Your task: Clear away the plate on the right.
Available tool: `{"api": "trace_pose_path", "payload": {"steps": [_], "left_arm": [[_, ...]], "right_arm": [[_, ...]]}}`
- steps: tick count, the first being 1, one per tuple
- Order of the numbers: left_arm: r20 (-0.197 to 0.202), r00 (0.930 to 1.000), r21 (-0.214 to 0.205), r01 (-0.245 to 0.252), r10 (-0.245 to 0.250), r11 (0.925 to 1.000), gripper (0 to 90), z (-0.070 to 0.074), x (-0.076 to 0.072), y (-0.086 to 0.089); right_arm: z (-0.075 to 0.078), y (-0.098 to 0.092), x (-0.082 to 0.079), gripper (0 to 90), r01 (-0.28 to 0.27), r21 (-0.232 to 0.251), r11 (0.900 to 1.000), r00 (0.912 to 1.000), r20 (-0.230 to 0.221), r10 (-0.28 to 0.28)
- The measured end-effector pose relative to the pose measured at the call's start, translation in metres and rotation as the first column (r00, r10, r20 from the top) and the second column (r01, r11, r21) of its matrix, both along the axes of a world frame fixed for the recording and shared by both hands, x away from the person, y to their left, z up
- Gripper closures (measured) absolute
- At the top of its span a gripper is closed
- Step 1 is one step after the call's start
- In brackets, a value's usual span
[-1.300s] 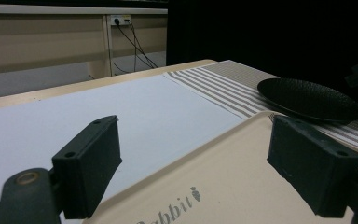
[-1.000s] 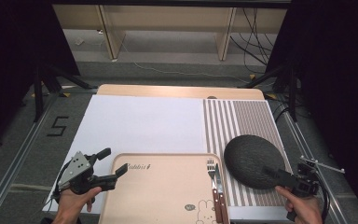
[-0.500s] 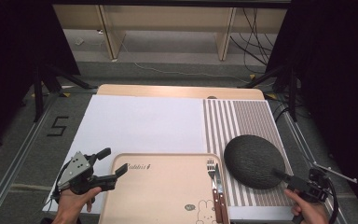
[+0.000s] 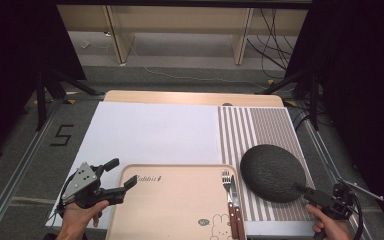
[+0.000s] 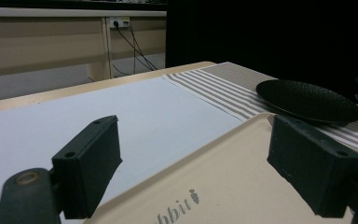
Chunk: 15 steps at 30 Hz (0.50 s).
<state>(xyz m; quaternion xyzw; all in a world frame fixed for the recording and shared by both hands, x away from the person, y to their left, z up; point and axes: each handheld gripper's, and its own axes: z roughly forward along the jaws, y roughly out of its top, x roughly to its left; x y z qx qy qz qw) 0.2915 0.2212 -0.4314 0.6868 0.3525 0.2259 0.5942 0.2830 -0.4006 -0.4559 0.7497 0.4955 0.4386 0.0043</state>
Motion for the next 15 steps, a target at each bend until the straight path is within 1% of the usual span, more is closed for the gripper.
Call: {"api": "trace_pose_path", "payload": {"steps": [1, 2, 3, 4, 6, 7, 8, 10, 11, 13, 14, 15], "left_arm": [[0.0, 1.0, 0.0, 0.0, 0.0, 1.0, 16.2, 0.0, 0.0, 0.0], [0.001, 1.0, 0.001, 0.001, -0.001, 1.0, 16.2, 0.0, 0.0, 0.0], [0.001, 1.0, 0.0, 0.001, -0.001, 1.0, 16.1, 0.0, 0.0, 0.0], [0.001, 1.0, 0.001, 0.002, -0.002, 1.0, 16.2, 0.0, 0.0, 0.0], [0.002, 1.0, 0.002, 0.003, -0.003, 1.0, 16.1, 0.0, 0.0, 0.0], [0.0, 1.0, 0.0, 0.004, -0.004, 1.0, 16.2, 0.0, 0.0, 0.0], [0.001, 1.0, 0.002, 0.005, -0.005, 1.0, 16.2, 0.0, 0.0, 0.0], [0.002, 1.0, 0.003, 0.006, -0.006, 1.0, 16.2, 0.0, 0.0, 0.0], [0.003, 1.0, 0.005, 0.006, -0.006, 1.0, 16.2, 0.0, 0.001, 0.0], [0.003, 1.0, 0.004, 0.007, -0.007, 1.0, 16.2, 0.0, 0.001, 0.0], [0.003, 1.0, 0.004, 0.008, -0.008, 1.0, 16.2, 0.0, 0.001, 0.0], [0.003, 1.0, 0.004, 0.008, -0.008, 1.0, 16.2, 0.0, 0.001, 0.0]], "right_arm": [[-0.001, -0.001, 0.0, 24.7, -0.008, -0.007, 0.9999, 1.0, -0.003, 0.008], [-0.001, -0.001, 0.0, 24.7, 0.001, -0.003, 1.0, 1.0, -0.006, -0.001], [-0.001, -0.002, -0.001, 24.7, 0.006, 0.013, 0.9999, 1.0, -0.007, -0.006], [-0.003, -0.002, 0.0, 24.7, 0.015, 0.016, 0.9998, 0.9997, -0.021, -0.015], [-0.004, -0.003, 0.0, 24.7, 0.027, 0.026, 0.9993, 0.9992, -0.031, -0.026], [-0.005, -0.003, 0.0, 24.7, 0.027, 0.047, 0.9985, 0.999, -0.038, -0.025], [-0.006, -0.003, 0.001, 24.8, 0.032, 0.039, 0.9987, 0.9991, -0.031, -0.031], [-0.007, -0.003, 0.002, 25.4, 0.041, 0.056, 0.9976, 0.998, -0.05, -0.038], [-0.009, -0.005, 0.001, 25.5, 0.025, 0.05, 0.9985, 0.9981, -0.058, -0.022], [-0.011, -0.006, 0.001, 25.6, 0.014, 0.043, 0.999, 0.9989, -0.045, -0.012], [-0.01, -0.005, 0.001, 25.7, 0.026, 0.058, 0.998, 0.9981, -0.057, -0.022], [-0.011, -0.005, 0.001, 25.9, 0.021, 0.049, 0.9986, 0.9984, -0.054, -0.018]]}}
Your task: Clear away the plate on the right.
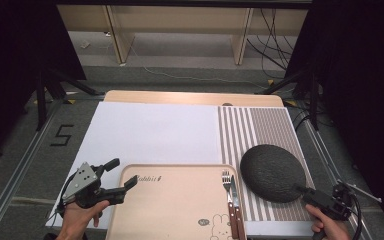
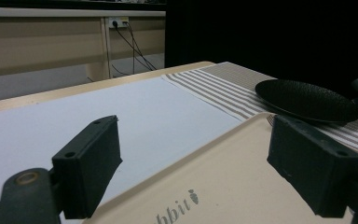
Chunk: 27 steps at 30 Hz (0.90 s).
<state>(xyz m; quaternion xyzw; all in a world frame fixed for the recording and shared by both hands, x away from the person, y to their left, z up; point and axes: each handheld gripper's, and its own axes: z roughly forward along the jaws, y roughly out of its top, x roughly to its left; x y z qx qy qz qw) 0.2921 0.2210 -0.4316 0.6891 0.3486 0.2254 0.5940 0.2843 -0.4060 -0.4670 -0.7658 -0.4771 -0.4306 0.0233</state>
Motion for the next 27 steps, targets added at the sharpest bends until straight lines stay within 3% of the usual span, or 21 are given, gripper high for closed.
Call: {"api": "trace_pose_path", "payload": {"steps": [1, 4, 10, 13, 15, 16, 18, 20, 27], "left_arm": [[0.0, 1.0, -0.001, 0.0, 0.0, 1.0, 16.2, 0.0, 0.0, 0.0], [0.0, 1.0, -0.001, 0.0, 0.0, 1.0, 16.2, 0.0, 0.0, 0.0], [0.0, 1.0, -0.002, 0.001, -0.001, 1.0, 16.2, 0.0, 0.0, 0.0], [0.001, 1.0, -0.002, 0.001, -0.001, 1.0, 16.2, 0.0, 0.0, 0.0], [0.0, 1.0, -0.002, 0.001, -0.001, 1.0, 16.2, 0.0, 0.0, 0.0], [0.0, 1.0, -0.001, 0.001, -0.001, 1.0, 16.2, 0.0, 0.0, 0.0], [0.0, 1.0, -0.002, 0.001, -0.001, 1.0, 16.2, 0.0, 0.0, -0.001], [0.0, 1.0, -0.002, 0.001, -0.001, 1.0, 16.2, 0.0, 0.0, -0.001], [-0.001, 1.0, -0.005, 0.0, 0.0, 1.0, 16.2, 0.0, 0.0, -0.001]], "right_arm": [[0.0, 0.001, 0.001, 26.1, 0.016, 0.032, 0.9994, 0.9998, 0.005, -0.016], [-0.001, 0.002, 0.002, 27.2, 0.024, 0.054, 0.9982, 0.9997, -0.003, -0.024], [-0.005, 0.001, 0.004, 27.3, -0.009, 0.033, 0.9994, 0.9999, -0.007, 0.009], [-0.004, 0.002, 0.005, 27.6, 0.013, 0.069, 0.9975, 0.9996, -0.026, -0.011], [-0.006, 0.002, 0.005, 27.8, 0.023, 0.046, 0.9987, 0.9995, -0.025, -0.022], [-0.006, 0.001, 0.005, 28.3, 0.006, 0.061, 0.9981, 0.9994, -0.035, -0.004], [-0.008, -0.002, 0.006, 28.9, -0.009, 0.042, 0.9991, 0.9998, -0.016, 0.01], [-0.009, -0.001, 0.007, 30.0, 0.008, 0.07, 0.9975, 0.9996, -0.028, -0.006], [-0.012, 0.001, 0.012, 31.8, 0.019, 0.089, 0.9958, 0.9994, -0.029, -0.017]]}}
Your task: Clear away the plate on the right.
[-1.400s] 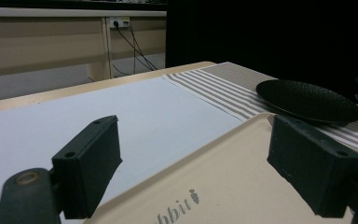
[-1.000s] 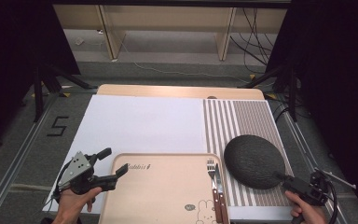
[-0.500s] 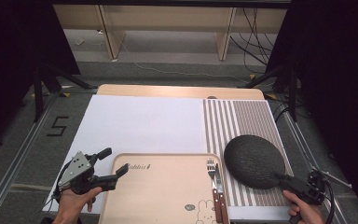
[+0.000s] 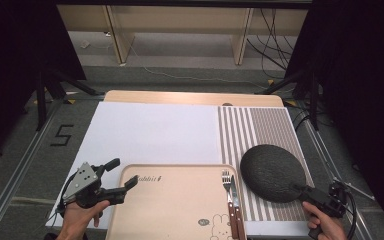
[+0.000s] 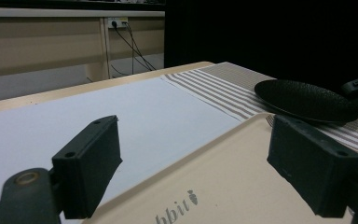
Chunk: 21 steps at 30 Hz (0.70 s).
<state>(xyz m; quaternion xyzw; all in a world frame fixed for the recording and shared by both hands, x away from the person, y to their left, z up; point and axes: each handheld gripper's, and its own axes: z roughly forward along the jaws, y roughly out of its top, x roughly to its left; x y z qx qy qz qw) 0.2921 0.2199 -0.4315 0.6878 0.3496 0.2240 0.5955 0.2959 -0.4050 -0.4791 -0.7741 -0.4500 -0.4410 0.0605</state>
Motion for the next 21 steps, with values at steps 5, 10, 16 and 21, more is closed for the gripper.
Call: {"api": "trace_pose_path", "payload": {"steps": [5, 10, 16, 21], "left_arm": [[-0.001, 1.0, 0.0, 0.0, 0.0, 1.0, 16.2, -0.0001, -0.0001, -0.0003], [-0.001, 1.0, 0.001, -0.001, 0.001, 1.0, 16.2, 0.0, 0.0, -0.0001], [-0.003, 1.0, 0.003, 0.001, -0.001, 1.0, 16.4, -0.0004, 0.0003, -0.0005], [0.0, 1.0, 0.004, 0.005, -0.005, 1.0, 16.4, -0.0006, 0.0006, -0.0007]], "right_arm": [[-0.0002, -0.0003, 0.0, 32.4, -0.013, 0.009, 0.9999, 0.9999, -0.003, 0.013], [-0.0024, -0.0012, 0.0008, 34.6, 0.001, 0.006, 1.0, 0.9999, 0.013, -0.002], [-0.0029, -0.0016, 0.0022, 36.2, -0.001, 0.035, 0.9994, 1.0, 0.005, 0.0], [-0.0048, -0.0024, 0.0025, 36.5, 0.005, 0.041, 0.9992, 0.9998, 0.018, -0.006]]}}
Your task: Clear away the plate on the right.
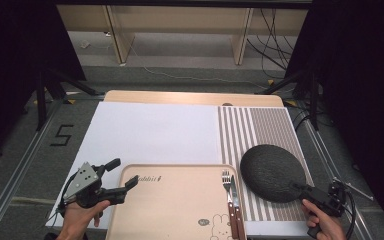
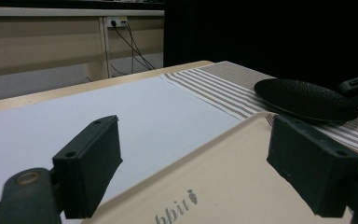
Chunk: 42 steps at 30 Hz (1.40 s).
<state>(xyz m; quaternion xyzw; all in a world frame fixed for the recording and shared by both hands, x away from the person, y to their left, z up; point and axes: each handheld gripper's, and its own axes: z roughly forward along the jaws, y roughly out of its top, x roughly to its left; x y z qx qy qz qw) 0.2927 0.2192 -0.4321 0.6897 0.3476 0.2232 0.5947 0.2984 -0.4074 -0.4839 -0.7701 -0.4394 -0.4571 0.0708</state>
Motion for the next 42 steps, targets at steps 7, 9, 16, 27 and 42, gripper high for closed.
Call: {"api": "trace_pose_path", "payload": {"steps": [7, 9, 16, 27, 42], "left_arm": [[-0.001, 1.0, 0.0, 0.001, -0.001, 1.0, 16.5, 0.0, 0.001, 0.0], [-0.001, 1.0, 0.0, 0.001, -0.001, 1.0, 16.5, 0.0, 0.001, 0.0], [-0.001, 1.0, 0.001, 0.002, -0.002, 1.0, 16.5, 0.0, 0.001, 0.0], [-0.003, 1.0, 0.002, 0.001, -0.001, 1.0, 16.5, 0.0, 0.001, 0.0], [-0.004, 1.0, 0.002, 0.001, -0.001, 1.0, 16.5, 0.0, 0.001, 0.0]], "right_arm": [[-0.001, -0.001, 0.001, 38.5, 0.018, 0.028, 0.9994, 0.9998, 0.0, -0.018], [-0.002, -0.002, 0.002, 40.3, 0.036, 0.052, 0.998, 0.9993, -0.008, -0.036], [-0.007, -0.005, 0.001, 47.4, 0.032, 0.041, 0.9987, 0.9995, -0.005, -0.031], [-0.009, -0.005, 0.001, 54.3, 0.036, 0.051, 0.9981, 0.9991, -0.023, -0.035], [-0.014, -0.007, 0.001, 64.1, 0.074, 0.081, 0.9939, 0.9972, -0.018, -0.073]]}}
